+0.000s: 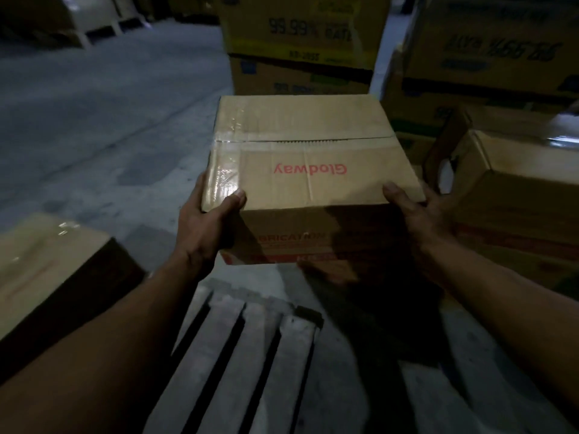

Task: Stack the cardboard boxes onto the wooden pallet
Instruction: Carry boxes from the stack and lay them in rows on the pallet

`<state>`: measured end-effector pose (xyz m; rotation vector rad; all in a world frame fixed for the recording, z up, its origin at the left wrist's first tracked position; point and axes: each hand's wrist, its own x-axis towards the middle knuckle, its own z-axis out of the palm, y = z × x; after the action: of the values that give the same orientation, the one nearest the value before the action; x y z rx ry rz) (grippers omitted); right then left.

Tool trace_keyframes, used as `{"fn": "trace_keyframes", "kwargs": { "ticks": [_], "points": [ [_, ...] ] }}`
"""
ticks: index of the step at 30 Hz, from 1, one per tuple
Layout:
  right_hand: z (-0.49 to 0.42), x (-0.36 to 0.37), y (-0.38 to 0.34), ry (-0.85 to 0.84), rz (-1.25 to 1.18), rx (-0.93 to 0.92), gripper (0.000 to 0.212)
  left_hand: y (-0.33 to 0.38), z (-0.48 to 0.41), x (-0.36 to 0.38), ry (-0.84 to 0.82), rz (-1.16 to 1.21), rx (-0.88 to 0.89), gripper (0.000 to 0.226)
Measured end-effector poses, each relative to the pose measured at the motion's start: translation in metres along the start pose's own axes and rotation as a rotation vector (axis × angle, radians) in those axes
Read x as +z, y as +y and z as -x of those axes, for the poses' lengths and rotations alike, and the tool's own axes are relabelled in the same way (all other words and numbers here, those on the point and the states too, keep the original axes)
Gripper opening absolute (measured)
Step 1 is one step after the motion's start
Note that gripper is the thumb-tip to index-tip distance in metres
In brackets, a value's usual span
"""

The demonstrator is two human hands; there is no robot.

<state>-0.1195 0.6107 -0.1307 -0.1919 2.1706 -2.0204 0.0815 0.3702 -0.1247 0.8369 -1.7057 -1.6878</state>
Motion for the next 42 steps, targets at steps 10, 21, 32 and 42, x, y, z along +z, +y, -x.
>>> {"fn": "trace_keyframes", "kwargs": {
  "ticks": [10, 21, 32, 42],
  "points": [
    [0.246, 0.084, 0.000, -0.383, 0.044, -0.031, 0.033, -0.005, 0.230, -0.217, 0.359, 0.060, -0.110, 0.066],
    [0.434, 0.124, 0.048, -0.829, 0.143, -0.004, 0.017, -0.063, 0.472, -0.322, 0.774, 0.064, -0.160, 0.059],
    [0.616, 0.150, 0.103, -1.204, 0.186, 0.027, 0.035, -0.123, 0.687, -0.385, 1.233, 0.095, -0.251, 0.062],
    [0.733, 0.185, 0.174, -1.253, 0.283, 0.037, 0.037, -0.191, 0.772, -0.456, 1.303, 0.322, -0.367, 0.037]
  ]
}}
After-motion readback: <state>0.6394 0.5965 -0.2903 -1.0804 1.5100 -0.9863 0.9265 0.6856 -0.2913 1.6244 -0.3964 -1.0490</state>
